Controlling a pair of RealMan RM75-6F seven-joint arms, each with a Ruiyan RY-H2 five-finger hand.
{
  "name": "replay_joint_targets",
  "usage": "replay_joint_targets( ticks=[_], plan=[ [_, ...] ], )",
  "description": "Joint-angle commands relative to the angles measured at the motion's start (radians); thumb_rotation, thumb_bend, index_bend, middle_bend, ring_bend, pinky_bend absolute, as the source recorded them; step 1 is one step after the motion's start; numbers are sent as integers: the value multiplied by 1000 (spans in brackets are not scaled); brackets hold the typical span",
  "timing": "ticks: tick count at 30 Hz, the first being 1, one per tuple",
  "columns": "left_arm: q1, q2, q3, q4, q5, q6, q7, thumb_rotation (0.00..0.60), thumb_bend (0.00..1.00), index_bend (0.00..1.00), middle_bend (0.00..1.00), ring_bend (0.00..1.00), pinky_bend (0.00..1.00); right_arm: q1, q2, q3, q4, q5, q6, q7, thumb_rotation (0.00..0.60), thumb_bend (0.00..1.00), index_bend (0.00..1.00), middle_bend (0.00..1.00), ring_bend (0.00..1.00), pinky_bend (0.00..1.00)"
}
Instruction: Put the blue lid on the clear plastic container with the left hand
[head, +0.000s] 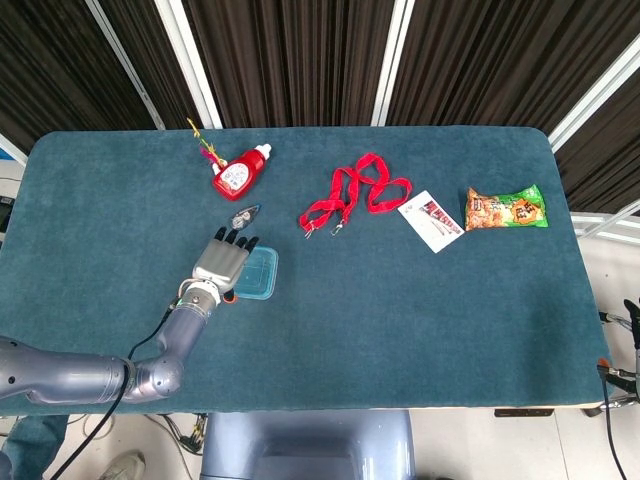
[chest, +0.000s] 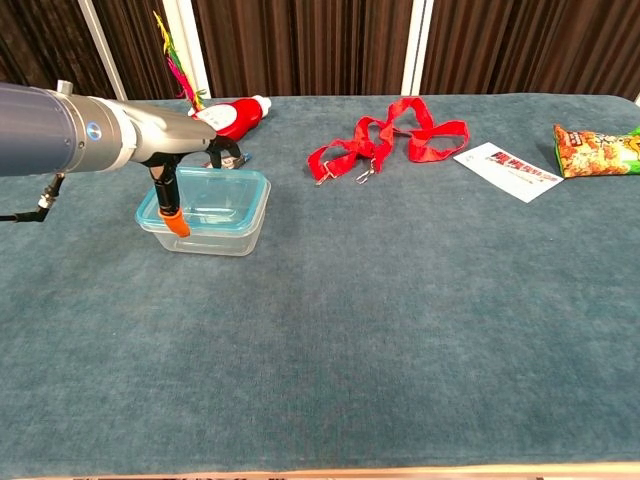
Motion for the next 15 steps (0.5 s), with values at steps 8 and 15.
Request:
replay_joint_targets(
  ticks=[8, 15],
  plan=[
    [1, 2, -3, -3, 5, 4, 6, 600, 114, 0, 93, 0, 0, 1, 1, 0, -2, 2, -3, -1, 600, 312, 71, 51, 42, 0],
    [4, 2, -4, -5, 8, 3, 7, 600, 113, 0, 86, 0, 0, 0, 2, 1, -4, 7, -5, -1, 600, 312, 72, 51, 42, 0]
  ],
)
